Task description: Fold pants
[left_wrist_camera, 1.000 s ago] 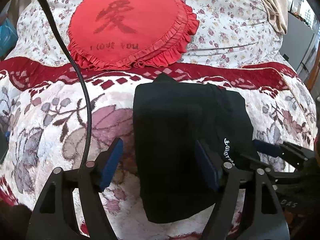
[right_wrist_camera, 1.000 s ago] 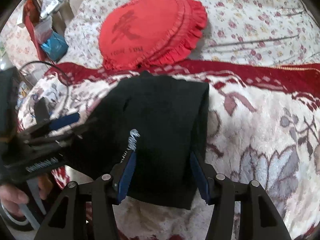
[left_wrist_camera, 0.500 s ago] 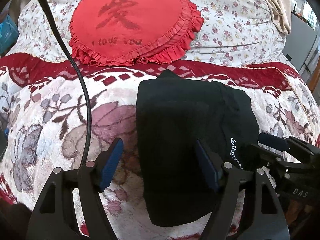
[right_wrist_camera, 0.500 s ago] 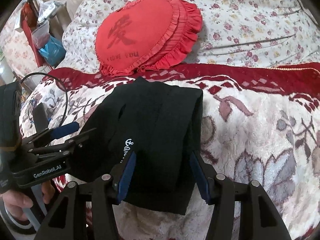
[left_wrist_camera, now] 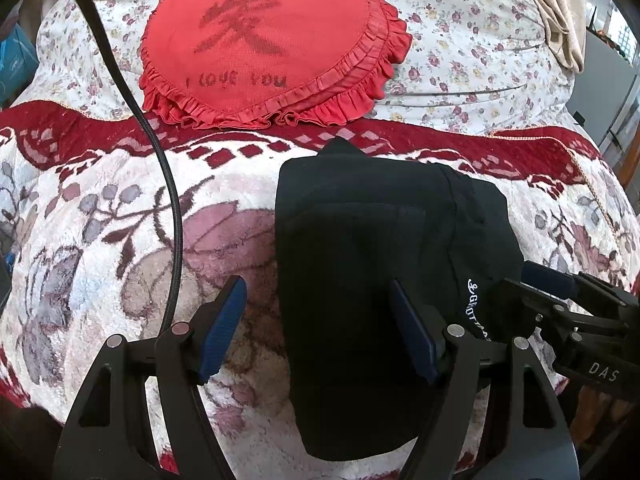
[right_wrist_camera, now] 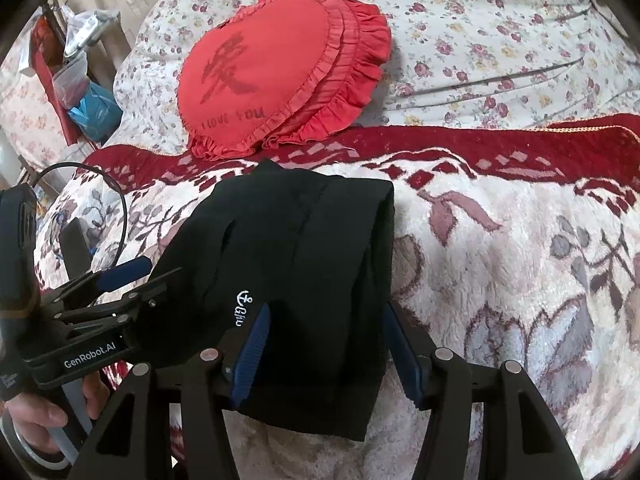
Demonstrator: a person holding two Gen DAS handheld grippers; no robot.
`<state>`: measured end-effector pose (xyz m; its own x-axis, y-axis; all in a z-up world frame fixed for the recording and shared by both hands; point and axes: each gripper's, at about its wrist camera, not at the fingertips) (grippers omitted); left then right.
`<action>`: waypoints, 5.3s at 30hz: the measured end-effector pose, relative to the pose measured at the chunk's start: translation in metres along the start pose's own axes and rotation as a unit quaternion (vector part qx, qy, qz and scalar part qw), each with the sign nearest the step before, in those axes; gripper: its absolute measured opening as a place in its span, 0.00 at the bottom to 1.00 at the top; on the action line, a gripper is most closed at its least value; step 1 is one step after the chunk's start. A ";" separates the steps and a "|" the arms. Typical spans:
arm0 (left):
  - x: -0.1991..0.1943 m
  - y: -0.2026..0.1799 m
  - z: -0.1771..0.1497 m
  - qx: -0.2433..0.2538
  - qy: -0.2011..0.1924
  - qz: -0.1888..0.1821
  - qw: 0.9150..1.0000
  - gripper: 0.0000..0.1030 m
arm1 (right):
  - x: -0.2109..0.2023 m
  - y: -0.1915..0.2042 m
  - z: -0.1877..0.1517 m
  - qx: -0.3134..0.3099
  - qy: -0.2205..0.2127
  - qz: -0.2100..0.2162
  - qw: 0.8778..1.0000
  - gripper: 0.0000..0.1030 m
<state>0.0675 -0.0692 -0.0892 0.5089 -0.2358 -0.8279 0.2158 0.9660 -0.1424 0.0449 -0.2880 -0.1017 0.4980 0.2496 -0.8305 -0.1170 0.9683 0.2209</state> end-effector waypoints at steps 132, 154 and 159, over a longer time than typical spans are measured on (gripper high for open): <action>-0.034 -0.001 0.009 0.029 -0.048 0.079 0.995 0.83 | -0.015 0.001 0.005 -0.004 -0.022 -0.007 1.000 0.65; -0.011 0.014 0.002 -0.019 0.000 0.030 0.999 0.83 | 0.004 -0.019 -0.001 0.032 0.000 -0.001 1.000 0.73; 0.009 0.023 0.000 -0.049 0.020 -0.034 0.998 0.83 | 0.027 -0.036 -0.001 0.070 0.013 0.046 0.996 0.81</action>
<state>0.0768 -0.0487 -0.0997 0.4619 -0.2984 -0.8353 0.1652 0.9542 -0.2495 0.0621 -0.3165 -0.1325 0.4676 0.3390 -0.8164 -0.0397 0.9307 0.3637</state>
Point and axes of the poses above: each gripper's, at about its wrist camera, not at the fingertips, and x roughly the way its jaws point, y to its left, z to its top, and after that the axes turned 2 degrees about y, right-handed
